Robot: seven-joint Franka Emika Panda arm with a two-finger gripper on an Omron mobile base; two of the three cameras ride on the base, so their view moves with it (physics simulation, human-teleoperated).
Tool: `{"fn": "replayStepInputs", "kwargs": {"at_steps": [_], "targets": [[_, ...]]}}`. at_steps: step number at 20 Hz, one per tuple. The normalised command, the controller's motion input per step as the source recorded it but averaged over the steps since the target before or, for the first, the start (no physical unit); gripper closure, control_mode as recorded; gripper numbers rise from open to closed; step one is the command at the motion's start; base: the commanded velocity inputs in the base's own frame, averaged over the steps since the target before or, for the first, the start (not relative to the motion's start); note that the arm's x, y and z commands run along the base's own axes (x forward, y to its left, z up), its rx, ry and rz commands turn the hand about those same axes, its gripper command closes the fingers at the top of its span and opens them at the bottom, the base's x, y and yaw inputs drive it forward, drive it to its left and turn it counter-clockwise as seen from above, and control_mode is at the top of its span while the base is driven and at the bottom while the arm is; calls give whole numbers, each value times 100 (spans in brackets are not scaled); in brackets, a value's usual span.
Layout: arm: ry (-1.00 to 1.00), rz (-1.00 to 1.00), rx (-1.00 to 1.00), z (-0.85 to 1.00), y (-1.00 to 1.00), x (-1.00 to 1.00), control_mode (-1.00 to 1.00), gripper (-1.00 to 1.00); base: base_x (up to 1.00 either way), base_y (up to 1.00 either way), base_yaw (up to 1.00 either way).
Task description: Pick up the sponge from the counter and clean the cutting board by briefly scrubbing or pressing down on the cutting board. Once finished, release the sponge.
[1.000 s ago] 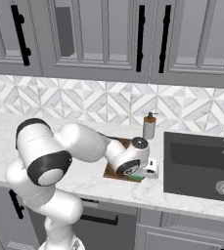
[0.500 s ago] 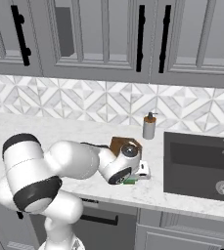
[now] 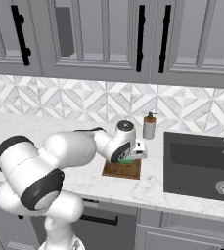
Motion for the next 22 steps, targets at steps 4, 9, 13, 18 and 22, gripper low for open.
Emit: {"fn": "replayStepInputs", "kwargs": {"at_steps": [4,9,13,18,22], "targets": [[31,10,-4,-74,68,82,-100,100,0,0,0],[16,4,0,-90,23,79,-100,100,0,0,0],[1,0,1,-100,-3,55,-100,100,0,0,0],[-10,2,4,-47,-7,13,-100,100,0,0,0],[-28,7,2,0,0,-13,-100,100,0,0,0]]}}
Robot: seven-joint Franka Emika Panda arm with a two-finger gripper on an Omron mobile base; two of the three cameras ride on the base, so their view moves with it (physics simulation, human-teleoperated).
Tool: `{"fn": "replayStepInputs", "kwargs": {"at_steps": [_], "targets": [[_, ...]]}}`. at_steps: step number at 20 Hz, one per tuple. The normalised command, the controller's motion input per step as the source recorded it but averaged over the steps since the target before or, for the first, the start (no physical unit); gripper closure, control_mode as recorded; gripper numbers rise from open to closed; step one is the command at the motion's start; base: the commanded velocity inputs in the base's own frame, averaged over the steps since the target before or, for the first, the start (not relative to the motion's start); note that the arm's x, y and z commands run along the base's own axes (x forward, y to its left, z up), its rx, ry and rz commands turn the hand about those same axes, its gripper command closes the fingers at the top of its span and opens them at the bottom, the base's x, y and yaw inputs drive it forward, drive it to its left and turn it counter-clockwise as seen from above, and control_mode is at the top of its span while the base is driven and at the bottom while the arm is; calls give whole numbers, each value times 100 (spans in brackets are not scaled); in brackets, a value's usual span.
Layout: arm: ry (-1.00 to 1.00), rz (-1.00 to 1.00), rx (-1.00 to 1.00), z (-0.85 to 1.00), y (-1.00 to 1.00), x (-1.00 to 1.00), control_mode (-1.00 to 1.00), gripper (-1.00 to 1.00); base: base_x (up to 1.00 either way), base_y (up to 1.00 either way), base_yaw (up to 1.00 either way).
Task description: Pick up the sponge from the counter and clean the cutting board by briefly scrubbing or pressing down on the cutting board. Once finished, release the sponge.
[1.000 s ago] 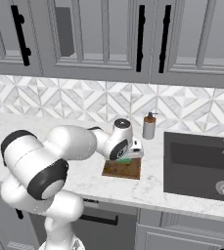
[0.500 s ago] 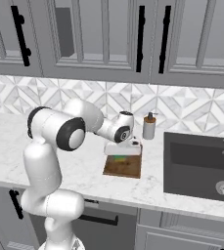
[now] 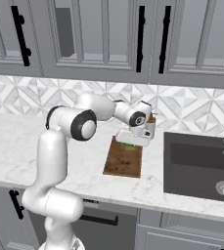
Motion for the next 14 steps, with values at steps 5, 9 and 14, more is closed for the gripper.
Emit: {"fn": "replayStepInputs", "kwargs": {"at_steps": [5,9,14], "targets": [[-56,9,-2,2,30,-91,-100,-100,0,0,0],[-56,7,-5,-11,75,-62,-100,-100,0,0,0],[-23,9,0,2,46,21,-100,-100,0,0,0]]}}
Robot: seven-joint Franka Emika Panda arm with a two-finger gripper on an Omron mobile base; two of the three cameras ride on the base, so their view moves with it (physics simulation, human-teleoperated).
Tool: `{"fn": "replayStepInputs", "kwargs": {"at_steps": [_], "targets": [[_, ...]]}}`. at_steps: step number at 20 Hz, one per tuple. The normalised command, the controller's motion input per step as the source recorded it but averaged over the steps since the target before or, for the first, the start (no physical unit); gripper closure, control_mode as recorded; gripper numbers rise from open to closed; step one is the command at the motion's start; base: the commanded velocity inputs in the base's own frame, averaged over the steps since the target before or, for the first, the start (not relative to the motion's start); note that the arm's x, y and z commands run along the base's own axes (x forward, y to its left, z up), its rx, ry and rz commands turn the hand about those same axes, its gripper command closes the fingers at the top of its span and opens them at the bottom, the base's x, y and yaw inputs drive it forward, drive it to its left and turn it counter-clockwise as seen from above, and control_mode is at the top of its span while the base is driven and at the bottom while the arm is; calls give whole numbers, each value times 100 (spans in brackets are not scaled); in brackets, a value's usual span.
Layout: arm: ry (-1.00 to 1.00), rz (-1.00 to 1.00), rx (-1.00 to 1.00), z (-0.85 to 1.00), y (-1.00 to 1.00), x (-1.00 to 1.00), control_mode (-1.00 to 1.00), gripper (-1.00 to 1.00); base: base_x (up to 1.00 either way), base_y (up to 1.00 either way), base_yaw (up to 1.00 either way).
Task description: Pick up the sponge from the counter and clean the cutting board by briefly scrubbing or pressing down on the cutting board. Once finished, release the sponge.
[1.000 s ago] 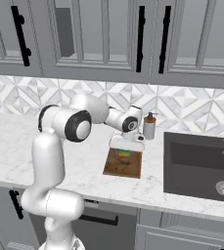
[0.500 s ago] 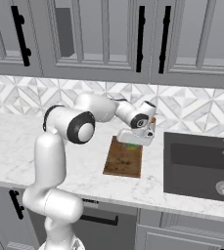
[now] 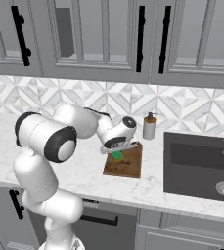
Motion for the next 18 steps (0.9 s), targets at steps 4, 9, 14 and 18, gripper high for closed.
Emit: {"fn": "replayStepInputs", "kwargs": {"at_steps": [4,9,14,18], "targets": [[13,3,-1,27,0,55,-100,-100,0,0,0],[-4,0,-7,73,0,-44,-100,-100,0,0,0],[-25,0,-10,91,13,-100,-100,-100,0,0,0],[-20,0,-4,100,22,-91,-100,-100,0,0,0]]}}
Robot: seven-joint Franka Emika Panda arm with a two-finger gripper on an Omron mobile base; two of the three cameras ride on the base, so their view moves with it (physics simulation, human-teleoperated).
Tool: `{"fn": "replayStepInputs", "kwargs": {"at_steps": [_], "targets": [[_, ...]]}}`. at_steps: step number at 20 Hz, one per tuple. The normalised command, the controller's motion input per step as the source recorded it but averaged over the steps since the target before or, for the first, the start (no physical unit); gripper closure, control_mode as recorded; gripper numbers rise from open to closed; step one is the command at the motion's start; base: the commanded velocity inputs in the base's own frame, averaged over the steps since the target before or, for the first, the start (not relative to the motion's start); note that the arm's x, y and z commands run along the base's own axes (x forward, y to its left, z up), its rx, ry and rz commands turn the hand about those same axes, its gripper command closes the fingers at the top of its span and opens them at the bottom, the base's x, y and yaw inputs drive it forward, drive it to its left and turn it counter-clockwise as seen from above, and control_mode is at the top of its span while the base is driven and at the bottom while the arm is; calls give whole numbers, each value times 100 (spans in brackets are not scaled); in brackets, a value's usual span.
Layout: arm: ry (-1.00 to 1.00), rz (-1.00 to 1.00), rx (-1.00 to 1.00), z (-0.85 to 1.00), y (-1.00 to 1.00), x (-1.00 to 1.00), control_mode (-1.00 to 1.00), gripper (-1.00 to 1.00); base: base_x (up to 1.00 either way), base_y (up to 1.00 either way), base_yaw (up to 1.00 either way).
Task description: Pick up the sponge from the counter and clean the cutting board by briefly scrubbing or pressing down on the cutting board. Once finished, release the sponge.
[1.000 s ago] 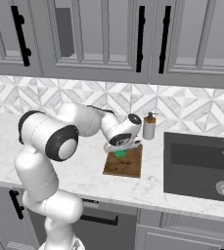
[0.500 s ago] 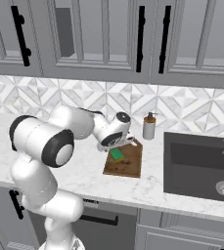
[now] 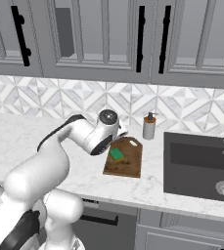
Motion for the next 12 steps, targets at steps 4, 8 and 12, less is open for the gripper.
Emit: {"fn": "replayStepInputs", "kwargs": {"at_steps": [4,8,12], "targets": [[-1,0,0,100,14,-60,-100,-100,0,0,0],[8,0,0,100,13,-37,-100,-100,0,0,0],[22,0,0,100,20,-29,-100,-100,0,0,0]]}}
